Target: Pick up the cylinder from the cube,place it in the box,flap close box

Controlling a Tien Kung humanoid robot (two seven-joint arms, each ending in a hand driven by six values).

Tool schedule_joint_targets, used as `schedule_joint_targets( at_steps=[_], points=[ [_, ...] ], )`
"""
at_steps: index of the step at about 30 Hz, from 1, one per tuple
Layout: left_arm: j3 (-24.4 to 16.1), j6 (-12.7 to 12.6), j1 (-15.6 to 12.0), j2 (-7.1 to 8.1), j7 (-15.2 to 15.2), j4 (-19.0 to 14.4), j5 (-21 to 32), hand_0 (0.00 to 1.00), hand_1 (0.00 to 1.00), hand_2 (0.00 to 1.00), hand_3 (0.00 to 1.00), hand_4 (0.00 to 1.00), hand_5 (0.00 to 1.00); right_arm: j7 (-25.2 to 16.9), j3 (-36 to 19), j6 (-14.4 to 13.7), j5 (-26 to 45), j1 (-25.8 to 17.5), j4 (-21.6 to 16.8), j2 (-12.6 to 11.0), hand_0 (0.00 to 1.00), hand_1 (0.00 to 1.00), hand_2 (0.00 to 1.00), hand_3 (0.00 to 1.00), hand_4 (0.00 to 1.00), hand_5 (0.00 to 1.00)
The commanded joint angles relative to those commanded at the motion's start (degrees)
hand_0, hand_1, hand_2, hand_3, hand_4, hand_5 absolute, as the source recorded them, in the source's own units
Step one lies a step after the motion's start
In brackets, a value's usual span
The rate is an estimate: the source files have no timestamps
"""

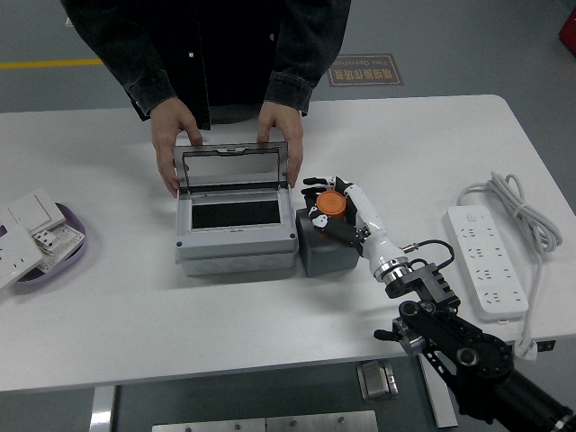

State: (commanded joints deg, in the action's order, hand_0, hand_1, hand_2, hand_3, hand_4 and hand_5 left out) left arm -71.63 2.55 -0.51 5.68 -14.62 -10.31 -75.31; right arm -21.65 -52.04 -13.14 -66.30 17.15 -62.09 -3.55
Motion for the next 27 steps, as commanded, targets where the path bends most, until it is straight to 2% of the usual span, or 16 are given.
schedule_joint_targets(
  at_steps=[1, 2, 7, 8, 13, 14, 19, 20, 25, 26, 27],
  points=[
    [0.0, 0.0, 0.0, 0.0, 0.0, 0.0, 0.0, 0.599, 0.581, 0.556, 0.598, 0.66, 0.255, 0.1, 0.0, -0.1, 0.0, 0.0, 0.0, 0.0, 0.722, 0.655, 0.629, 0.67, 0.504, 0.002],
    [0.0, 0.0, 0.0, -0.01, 0.0, 0.0, -0.1, 0.6, 0.582, 0.555, 0.597, 0.66, 0.253, 0.2, 0.1, -0.1, 0.0, 0.0, 0.0, 0.0, 0.75, 0.65, 0.608, 0.653, 0.2, 0.002],
    [-0.1, 0.1, 0.0, -0.05, 0.0, 0.0, -0.1, 0.6, 0.582, 0.555, 0.597, 0.66, 0.253, 0.6, 0.3, -0.2, 0.2, 0.0, -0.1, 0.1, 0.75, 0.65, 0.608, 0.653, 0.2, 0.002],
    [-0.1, 0.1, 0.0, -0.05, 0.0, 0.0, -0.2, 0.599, 0.58, 0.556, 0.597, 0.659, 0.253, 0.7, 0.3, -0.2, 0.3, 0.0, -0.1, 0.1, 0.596, 0.552, 0.531, 0.546, 0.002, 0.002],
    [-0.2, 0.0, 0.0, 0.01, 0.0, 0.0, -0.2, 0.599, 0.58, 0.556, 0.597, 0.659, 0.253, 0.9, 0.7, -0.4, 0.4, 0.1, -0.1, 0.1, 0.596, 0.552, 0.531, 0.546, 0.002, 0.002],
    [-0.2, 0.0, 0.0, 0.01, 0.0, 0.0, -0.2, 0.599, 0.58, 0.555, 0.596, 0.66, 0.251, 0.9, 0.8, -0.5, 0.3, 0.1, -0.1, 0.2, 0.429, 0.412, 0.421, 0.384, 0.002, 0.002],
    [-0.2, 0.0, 0.0, -0.03, 0.0, 0.0, -0.2, 0.599, 0.58, 0.555, 0.596, 0.66, 0.251, 0.7, 0.5, -1.1, 0.0, 0.3, -0.3, 0.2, 0.429, 0.412, 0.421, 0.384, 0.002, 0.002],
    [-0.2, 0.0, 0.0, -0.03, 0.0, 0.0, -0.2, 0.599, 0.58, 0.556, 0.597, 0.66, 0.25, 0.6, 0.4, -1.2, 0.0, 0.4, -0.3, 0.2, 0.368, 0.337, 0.351, 0.309, 0.002, 0.002],
    [-0.3, 0.0, 0.0, -0.02, 0.1, 0.0, -0.2, 0.599, 0.58, 0.556, 0.597, 0.66, 0.25, -0.2, -0.2, -2.1, -0.5, 0.9, -0.5, 0.4, 0.368, 0.337, 0.351, 0.309, 0.002, 0.002],
    [-0.4, 0.0, 0.0, -0.02, 0.1, 0.0, -0.3, 0.599, 0.581, 0.556, 0.597, 0.66, 0.25, -0.3, -0.3, -2.3, -0.6, 1.0, -0.6, 0.4, 0.328, 0.302, 0.304, 0.272, 0.002, 0.002],
    [-0.4, 0.0, 0.0, -0.03, 0.1, 0.0, -0.3, 0.599, 0.581, 0.556, 0.597, 0.66, 0.25, -0.4, -0.4, -2.5, -0.7, 1.2, -0.7, 0.4, 0.328, 0.302, 0.304, 0.272, 0.002, 0.002]
  ],
)
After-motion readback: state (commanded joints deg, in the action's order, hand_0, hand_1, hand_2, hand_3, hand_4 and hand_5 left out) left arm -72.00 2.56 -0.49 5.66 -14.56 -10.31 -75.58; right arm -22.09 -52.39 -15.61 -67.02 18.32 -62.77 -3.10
